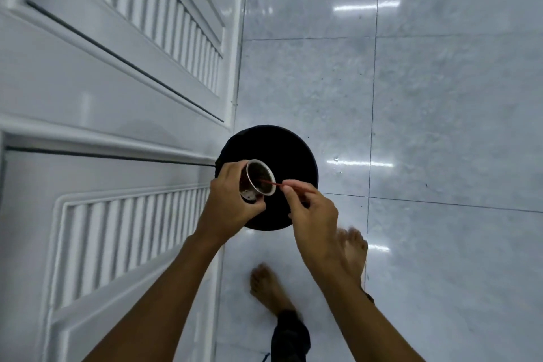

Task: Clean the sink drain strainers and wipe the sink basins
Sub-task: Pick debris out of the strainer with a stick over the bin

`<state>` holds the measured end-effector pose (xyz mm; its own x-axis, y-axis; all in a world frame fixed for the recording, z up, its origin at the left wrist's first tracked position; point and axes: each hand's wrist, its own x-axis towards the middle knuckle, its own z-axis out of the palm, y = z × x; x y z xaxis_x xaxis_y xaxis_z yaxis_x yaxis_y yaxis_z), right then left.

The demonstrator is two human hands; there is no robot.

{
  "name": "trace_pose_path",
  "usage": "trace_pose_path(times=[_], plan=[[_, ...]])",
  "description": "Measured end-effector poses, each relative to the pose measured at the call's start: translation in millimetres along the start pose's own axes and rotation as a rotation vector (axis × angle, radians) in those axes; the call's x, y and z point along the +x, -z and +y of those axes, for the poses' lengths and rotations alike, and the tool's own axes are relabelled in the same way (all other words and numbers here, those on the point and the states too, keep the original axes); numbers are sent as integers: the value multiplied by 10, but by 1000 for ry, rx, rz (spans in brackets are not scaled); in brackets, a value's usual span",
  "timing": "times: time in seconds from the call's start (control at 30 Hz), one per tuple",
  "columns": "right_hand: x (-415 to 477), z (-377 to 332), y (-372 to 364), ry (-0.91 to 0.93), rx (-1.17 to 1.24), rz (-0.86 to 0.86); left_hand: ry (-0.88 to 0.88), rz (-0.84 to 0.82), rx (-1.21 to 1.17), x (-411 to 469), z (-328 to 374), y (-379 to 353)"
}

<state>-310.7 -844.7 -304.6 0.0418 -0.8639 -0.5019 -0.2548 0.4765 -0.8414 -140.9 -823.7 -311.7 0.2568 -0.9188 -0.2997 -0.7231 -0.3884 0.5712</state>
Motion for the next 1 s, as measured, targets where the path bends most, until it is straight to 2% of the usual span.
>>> trace_pose_path(times=[0.13, 0.23, 0.4, 0.47, 0.53, 0.7, 0.83, 0.9, 1.0], plan=[[7, 41, -203, 33, -6, 15, -11, -13, 39, 80, -51, -35], [139, 78, -247, -44, -30, 84, -60, -28, 104, 88, -118, -27], [104, 163, -211, 66, -85, -3, -44, -67, 151, 147, -285, 35], [117, 214, -234, 96, -147, -47, -72, -135, 126, 168, -316, 49], [227, 251, -239, 64, -201, -15, -96, -205, 87, 158, -349, 56], [388, 312, -317, 25, -221, -52, 51, -155, 33, 171, -488, 121], [320, 394, -394, 48, -154, -126, 71, -212, 50, 238, -540, 88], [346, 441, -395, 22, -174, -75, 59, -250, 63, 251, -549, 63], [409, 519, -355, -52, -110, 23, 117, -204, 10, 253, -637, 63]])
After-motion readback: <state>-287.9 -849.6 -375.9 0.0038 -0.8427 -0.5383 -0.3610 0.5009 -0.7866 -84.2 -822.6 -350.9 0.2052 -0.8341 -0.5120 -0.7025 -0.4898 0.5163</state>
